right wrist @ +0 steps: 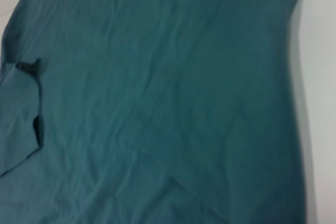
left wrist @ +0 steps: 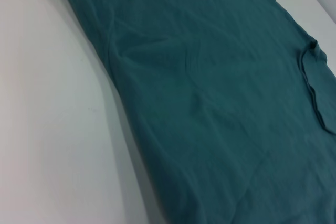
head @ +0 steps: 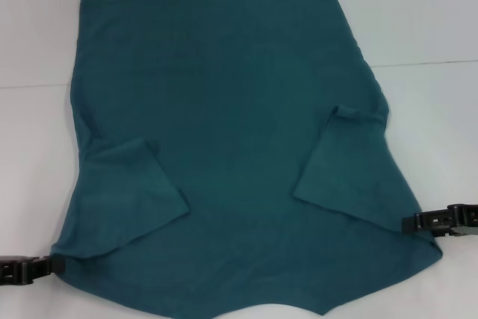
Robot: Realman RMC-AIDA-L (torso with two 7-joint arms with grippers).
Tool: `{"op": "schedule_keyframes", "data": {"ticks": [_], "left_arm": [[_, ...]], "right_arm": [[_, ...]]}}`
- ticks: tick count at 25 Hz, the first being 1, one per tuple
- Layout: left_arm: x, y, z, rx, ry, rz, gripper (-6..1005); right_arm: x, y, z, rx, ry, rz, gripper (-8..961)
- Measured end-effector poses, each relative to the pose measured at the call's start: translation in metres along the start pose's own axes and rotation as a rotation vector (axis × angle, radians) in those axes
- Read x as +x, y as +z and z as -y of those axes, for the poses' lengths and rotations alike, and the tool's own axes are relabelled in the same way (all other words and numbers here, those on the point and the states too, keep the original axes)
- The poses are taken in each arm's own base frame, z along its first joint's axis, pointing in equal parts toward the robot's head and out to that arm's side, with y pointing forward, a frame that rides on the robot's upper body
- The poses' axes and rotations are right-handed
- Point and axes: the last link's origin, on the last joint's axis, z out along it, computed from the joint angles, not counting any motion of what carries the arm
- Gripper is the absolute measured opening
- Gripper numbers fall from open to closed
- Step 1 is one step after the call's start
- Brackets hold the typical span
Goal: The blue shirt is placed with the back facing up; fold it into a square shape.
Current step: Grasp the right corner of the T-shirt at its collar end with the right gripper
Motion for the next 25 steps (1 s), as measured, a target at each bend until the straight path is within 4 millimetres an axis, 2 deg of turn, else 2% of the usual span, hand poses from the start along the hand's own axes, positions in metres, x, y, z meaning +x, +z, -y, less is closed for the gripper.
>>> {"op": "schedule_keyframes", "data": {"ticks": [7,16,25], "left_arm": [[0.002,0.0,0.0,0.003,0.003,-0.004,20],[0.001,0.002,0.001,0.006,0.001,-0.005,20],[0.002,0.003,0.002,0.01,0.001,-0.01,19]], "right_arm": [[-0.001,0.006,-0.007,-0.015,-0.016,-0.015,833],[-0.004,0.015,-0.025,-0.08,-0.062,-0.052,832],[-0.004,0.017,-0.033,-0.124,-0.086,-0.054,831]]}}
